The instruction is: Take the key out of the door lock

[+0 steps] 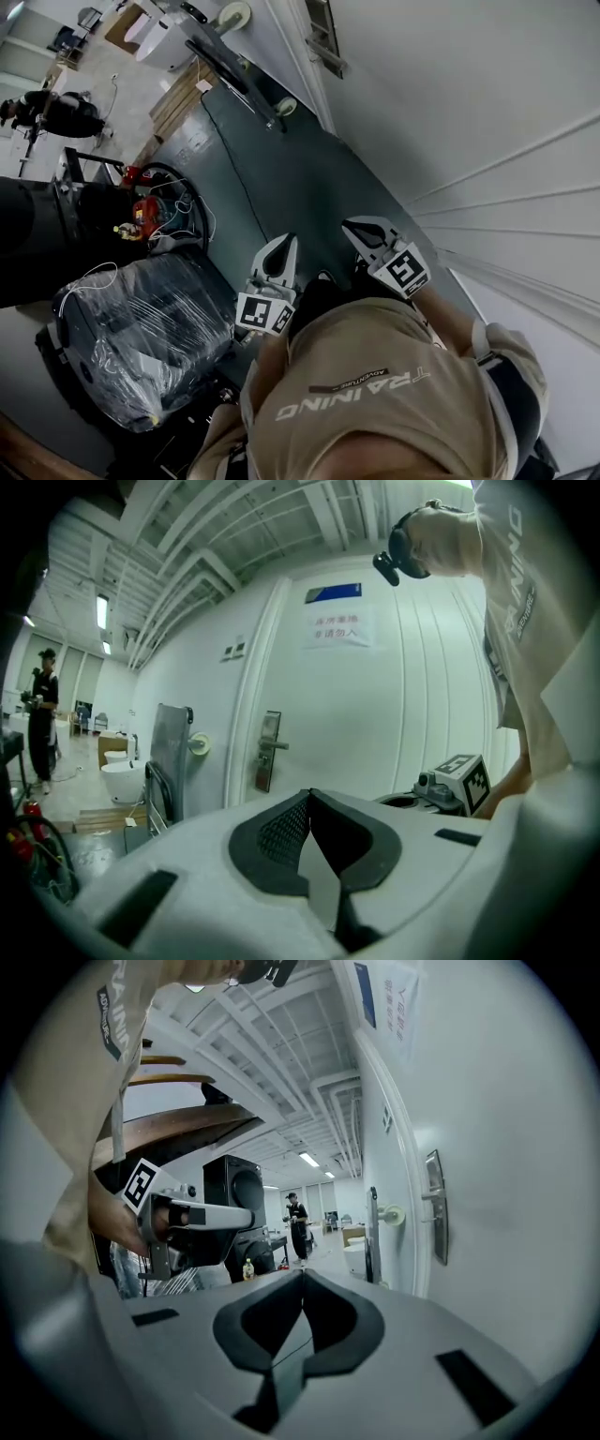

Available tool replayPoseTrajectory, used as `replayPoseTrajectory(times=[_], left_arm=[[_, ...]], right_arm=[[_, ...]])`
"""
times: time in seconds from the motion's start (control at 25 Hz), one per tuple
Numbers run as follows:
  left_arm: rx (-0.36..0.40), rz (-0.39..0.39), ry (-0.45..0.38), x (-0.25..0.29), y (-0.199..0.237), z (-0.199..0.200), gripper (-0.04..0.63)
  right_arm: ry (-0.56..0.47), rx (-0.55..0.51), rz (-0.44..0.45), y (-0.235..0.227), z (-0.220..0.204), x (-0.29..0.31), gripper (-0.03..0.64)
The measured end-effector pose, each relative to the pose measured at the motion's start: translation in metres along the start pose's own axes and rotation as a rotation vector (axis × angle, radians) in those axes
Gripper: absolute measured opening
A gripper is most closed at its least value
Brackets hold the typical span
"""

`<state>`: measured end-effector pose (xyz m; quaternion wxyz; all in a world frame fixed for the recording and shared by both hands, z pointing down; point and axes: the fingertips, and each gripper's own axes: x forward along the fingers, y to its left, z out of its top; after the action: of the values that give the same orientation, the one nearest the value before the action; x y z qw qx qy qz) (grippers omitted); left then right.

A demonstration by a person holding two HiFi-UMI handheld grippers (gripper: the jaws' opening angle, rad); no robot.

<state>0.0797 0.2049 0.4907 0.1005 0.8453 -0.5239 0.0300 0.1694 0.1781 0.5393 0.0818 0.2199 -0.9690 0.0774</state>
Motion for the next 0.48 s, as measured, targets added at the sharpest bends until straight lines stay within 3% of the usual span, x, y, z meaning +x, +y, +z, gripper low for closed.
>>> replayPoseTrajectory(times=[0.28,0.48], left_arm=[[-0.032,0.118,0.001,-0.001,0.041,0.001,0.009],[-0.07,0.108,-0.002,0.012,0.066,-0.008,0.009]], right_arm=[[0.006,-0.009,0.082,-0.009,0.005,0.035,0.014],[0.007,-0.042,0.083,-0.022,0.016,0.066,0.014]])
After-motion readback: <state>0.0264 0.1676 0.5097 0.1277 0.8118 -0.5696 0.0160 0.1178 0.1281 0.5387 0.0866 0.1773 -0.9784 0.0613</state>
